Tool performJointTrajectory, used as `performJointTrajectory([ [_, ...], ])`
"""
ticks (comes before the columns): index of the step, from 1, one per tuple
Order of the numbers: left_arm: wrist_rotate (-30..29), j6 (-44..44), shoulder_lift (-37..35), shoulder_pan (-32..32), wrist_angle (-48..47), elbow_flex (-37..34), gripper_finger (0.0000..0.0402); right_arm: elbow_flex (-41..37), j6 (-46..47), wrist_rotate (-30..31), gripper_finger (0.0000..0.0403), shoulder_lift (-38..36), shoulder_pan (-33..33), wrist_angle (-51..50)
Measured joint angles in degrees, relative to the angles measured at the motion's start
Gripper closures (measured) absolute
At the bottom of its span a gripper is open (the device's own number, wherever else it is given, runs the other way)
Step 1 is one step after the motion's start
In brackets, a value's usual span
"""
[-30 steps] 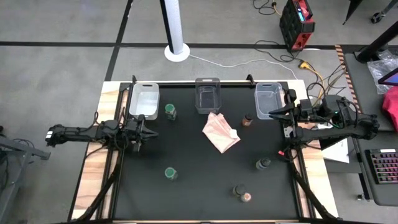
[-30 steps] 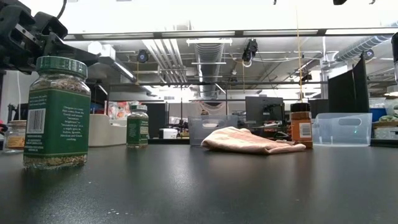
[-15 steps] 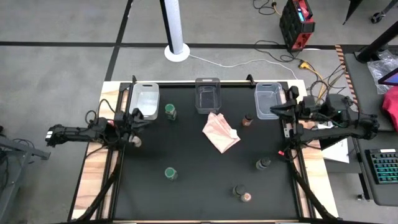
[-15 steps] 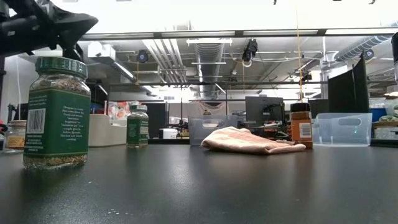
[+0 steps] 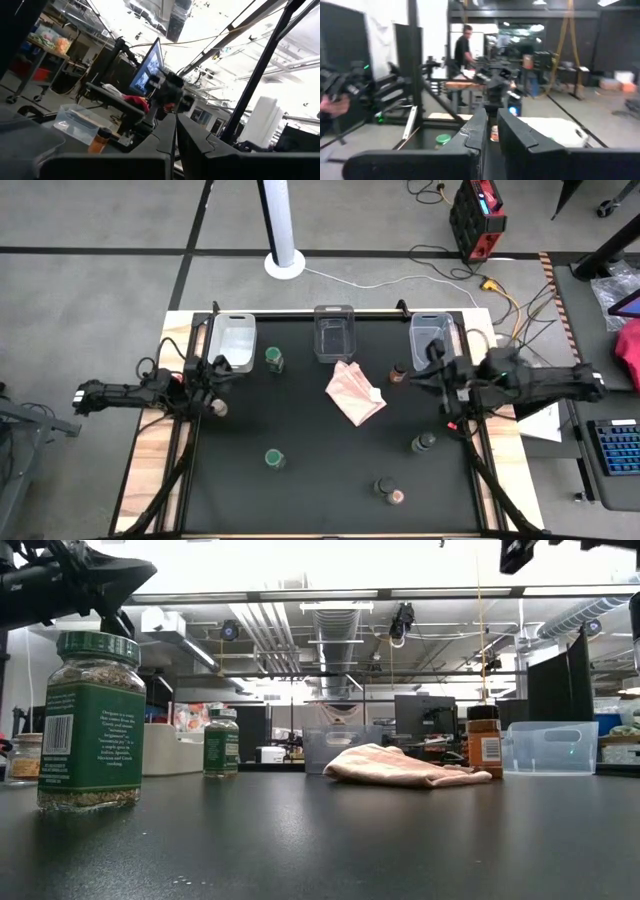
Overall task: Sort spices by type
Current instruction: Put the top green seasoning bottle into the white bin
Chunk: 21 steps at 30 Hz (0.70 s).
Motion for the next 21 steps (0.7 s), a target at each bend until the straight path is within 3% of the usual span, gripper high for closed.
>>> performJointTrajectory([
  [3, 0.02, 0.0, -0.06, 0.0, 0.47, 0.0, 0.0401, -4.73, -0.83, 0.28, 0.0364, -2.59, -0.03, 5.31],
  [8, -0.08, 1.23, -0.1, 0.0, 0.61, 0.0, 0.0401, -8.09, -2.04, 1.22, 0.0364, -11.72, -0.15, 5.97],
  [14, -5.43, 7.33, -0.1, 0.0, 1.03, 0.0, 0.0401, -11.45, -1.32, 1.77, 0.0364, -21.36, -0.13, 3.32],
  [21, -9.94, 4.69, 1.26, -0.07, 1.93, 0.0, 0.0401, -13.57, 1.69, 4.2, 0.0364, -19.98, -0.15, 3.21],
])
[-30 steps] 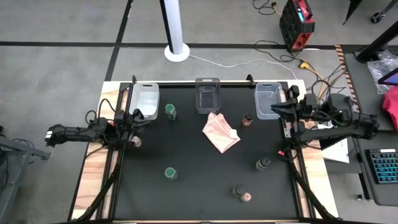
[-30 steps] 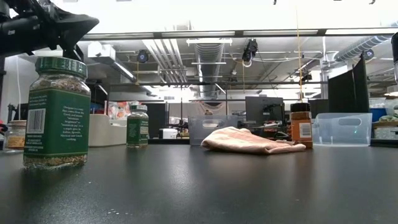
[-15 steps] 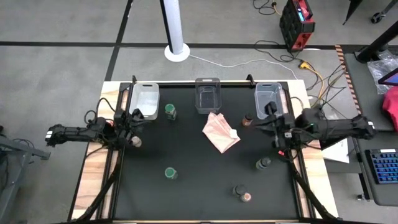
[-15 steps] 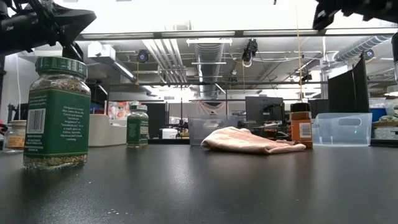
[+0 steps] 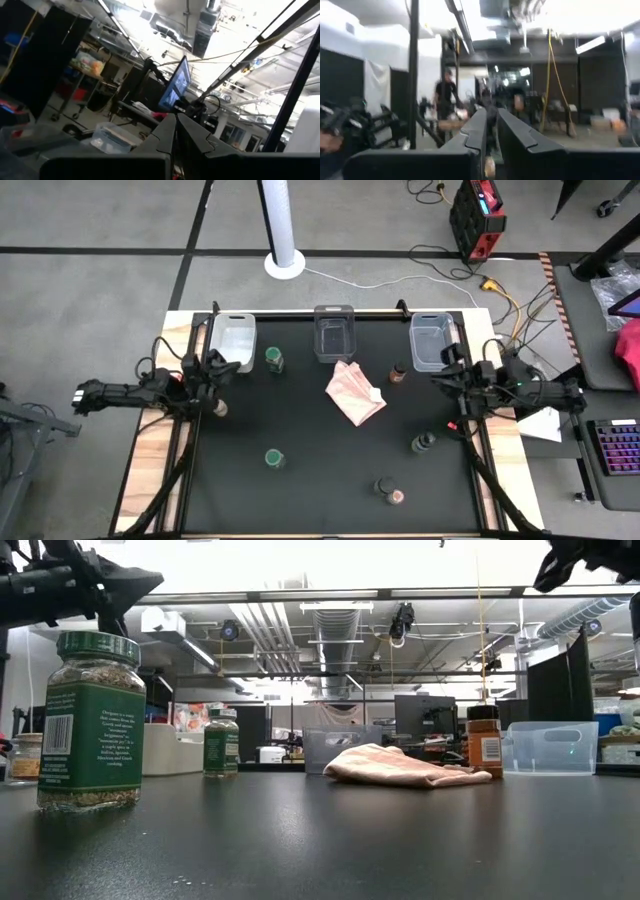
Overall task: Sort spices by type
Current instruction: Put the top green seasoning bottle into the white bin
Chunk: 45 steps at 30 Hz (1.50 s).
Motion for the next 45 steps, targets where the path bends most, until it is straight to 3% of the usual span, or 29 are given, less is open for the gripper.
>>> performJointTrajectory([
  [7, -0.15, -2.65, 8.82, 0.0, 0.12, 2.49, 0.0401, -0.03, -1.87, 0.71, 0.0364, 9.48, 0.0, 4.16],
  [14, 0.59, -1.8, 24.26, 0.0, -1.13, 13.23, 0.0401, 0.03, -4.66, 0.55, 0.0364, 18.35, -0.01, 15.62],
  [16, 2.45, -1.69, 27.61, 0.0, -6.9, 18.59, 0.0401, 1.12, -5.5, 1.35, 0.0364, 19.17, 0.0, 15.48],
  [19, 2.44, -1.68, 31.64, 0.0, -23.99, 29.03, 0.0401, 2.76, -7.74, 3.06, 0.0364, 19.17, 0.0, 14.1],
  [24, -3.44, -6.23, 40.63, 0.0, -53.34, 44.45, 0.0401, 5.88, -5.46, 3.77, 0.0364, 18.08, 0.0, 8.21],
  [28, -10.24, -6.67, 47.66, 0.02, -65.6, 51.86, 0.0401, 8.21, -5.11, 3.81, 0.0364, 17.82, 0.0, 0.16],
  [33, -11.96, -5.0, 55.36, 0.11, -70.63, 58.07, 0.0401, 11.37, -5.28, 4.19, 0.0364, 18.01, 0.0, -8.26],
  [38, -12.13, -4.71, 60.36, 0.41, -70.89, 60.6, 0.0397, 11.91, -5.28, 4.19, 0.0364, 17.92, 0.0, -10.07],
  [45, -9.17, -4.07, 64.19, 0.73, -71.93, 60.63, 0.0323, 11.91, -4.45, 4.19, 0.0364, 17.98, 0.0, -10.97],
])
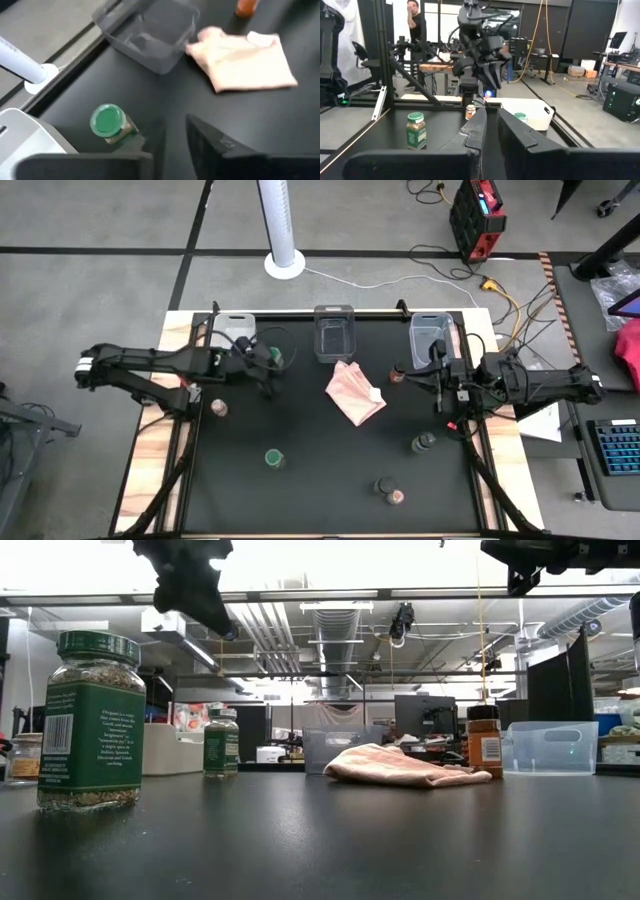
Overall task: Sort spices by type
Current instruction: Put the top green seasoning bottle into the white bin
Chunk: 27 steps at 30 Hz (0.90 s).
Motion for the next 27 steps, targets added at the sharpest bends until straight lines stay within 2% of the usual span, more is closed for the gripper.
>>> performJointTrajectory([
  [4, -0.23, 0.04, 3.3, 0.19, 0.04, -0.02, 0.0244, 0.0, 0.0, 0.0, 0.0364, 0.0, 0.0, 0.02],
  [8, -4.04, -0.24, 6.65, 1.06, -0.93, -0.04, 0.0165, 0.0, 0.14, 0.01, 0.0364, 0.0, 0.0, -0.4],
  [12, -4.89, 0.02, 8.45, 3.95, -1.3, -0.11, 0.0112, 0.0, 0.23, 0.02, 0.0364, 0.0, 0.0, -1.27],
  [17, -2.08, 4.5, 8.47, 8.7, -1.28, -0.17, 0.0094, 0.0, 0.24, 0.02, 0.0364, -0.01, 0.0, -1.77],
  [22, 8.87, 11.11, 7.11, 15.64, -0.95, -0.65, 0.0098, 0.0, 0.26, 0.02, 0.0364, 0.0, 0.0, -3.34],
  [24, 12.38, 15.98, 6.64, 17.97, -0.04, -1.48, 0.0101, 0.0, 0.25, 0.02, 0.0364, 0.0, 0.0, -3.54],
  [27, 14.18, 25.38, 5.25, 19.84, 2.28, -4.25, 0.0106, 0.0, 1.1, 0.02, 0.0364, 0.0, 0.0, -3.61],
])
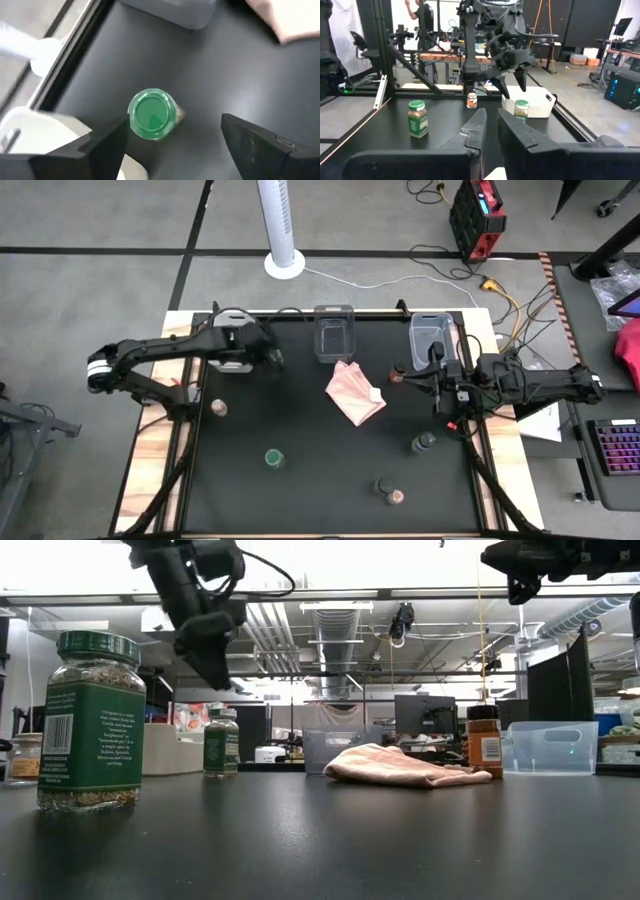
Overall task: Sort spices by type
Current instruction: Put the top green seasoning bottle into the white bin
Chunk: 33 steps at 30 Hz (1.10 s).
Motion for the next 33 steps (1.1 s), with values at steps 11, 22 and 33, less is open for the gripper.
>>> performJointTrajectory([
  [11, 1.29, 7.77, -2.12, 3.65, 7.89, -5.7, 0.0111, 0.0, 1.22, 0.0, 0.0364, -0.01, 0.0, -0.44],
  [22, 4.34, 7.71, -0.73, 6.55, 9.66, -5.7, 0.0111, 0.0, 1.13, 0.0, 0.0364, 0.0, 0.0, -0.65],
  [33, 5.93, 7.74, 2.57, 6.88, 10.28, -5.72, 0.0111, 0.0, 1.09, 0.0, 0.0364, 0.0, 0.0, -1.11],
])
